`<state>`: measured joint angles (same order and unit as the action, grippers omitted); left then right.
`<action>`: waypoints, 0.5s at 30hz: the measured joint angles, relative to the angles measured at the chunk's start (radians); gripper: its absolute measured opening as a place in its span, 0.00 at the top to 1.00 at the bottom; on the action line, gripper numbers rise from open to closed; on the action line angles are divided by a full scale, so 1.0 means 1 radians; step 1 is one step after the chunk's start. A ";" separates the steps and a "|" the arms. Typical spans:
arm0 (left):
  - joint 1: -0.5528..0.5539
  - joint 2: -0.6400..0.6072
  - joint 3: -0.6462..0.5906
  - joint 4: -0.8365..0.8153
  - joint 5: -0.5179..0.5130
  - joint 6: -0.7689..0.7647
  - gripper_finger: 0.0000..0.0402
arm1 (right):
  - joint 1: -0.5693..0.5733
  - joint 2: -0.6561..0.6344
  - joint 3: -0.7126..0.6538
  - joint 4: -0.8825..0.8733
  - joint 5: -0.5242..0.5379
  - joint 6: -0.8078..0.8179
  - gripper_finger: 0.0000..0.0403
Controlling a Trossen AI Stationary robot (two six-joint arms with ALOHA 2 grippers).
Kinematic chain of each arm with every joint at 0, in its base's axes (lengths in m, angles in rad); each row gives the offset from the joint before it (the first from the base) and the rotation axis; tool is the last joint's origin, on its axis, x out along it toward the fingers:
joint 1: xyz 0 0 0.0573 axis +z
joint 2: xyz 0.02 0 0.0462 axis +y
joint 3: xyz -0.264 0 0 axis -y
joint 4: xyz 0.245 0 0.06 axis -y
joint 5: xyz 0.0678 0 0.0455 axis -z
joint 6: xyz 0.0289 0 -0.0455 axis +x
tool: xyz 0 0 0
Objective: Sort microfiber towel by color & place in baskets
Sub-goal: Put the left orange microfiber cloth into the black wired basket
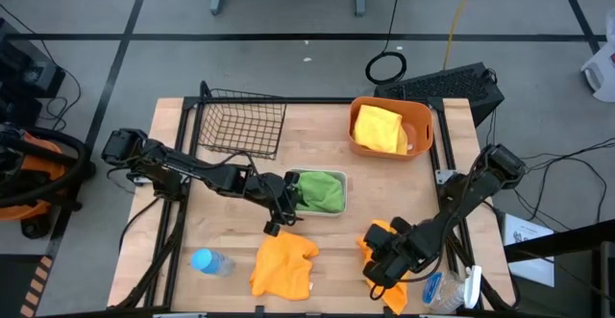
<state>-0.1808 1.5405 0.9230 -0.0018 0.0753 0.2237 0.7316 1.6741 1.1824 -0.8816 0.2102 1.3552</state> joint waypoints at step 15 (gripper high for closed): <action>-0.013 0.012 0.000 0.001 0.002 -0.009 0.52 | 0.002 0.031 -0.084 -0.091 0.044 0.339 0.08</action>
<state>-0.1935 1.5528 0.9230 -0.0010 0.0772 0.2146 0.7340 1.7053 1.0987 -0.9724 0.2547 1.6945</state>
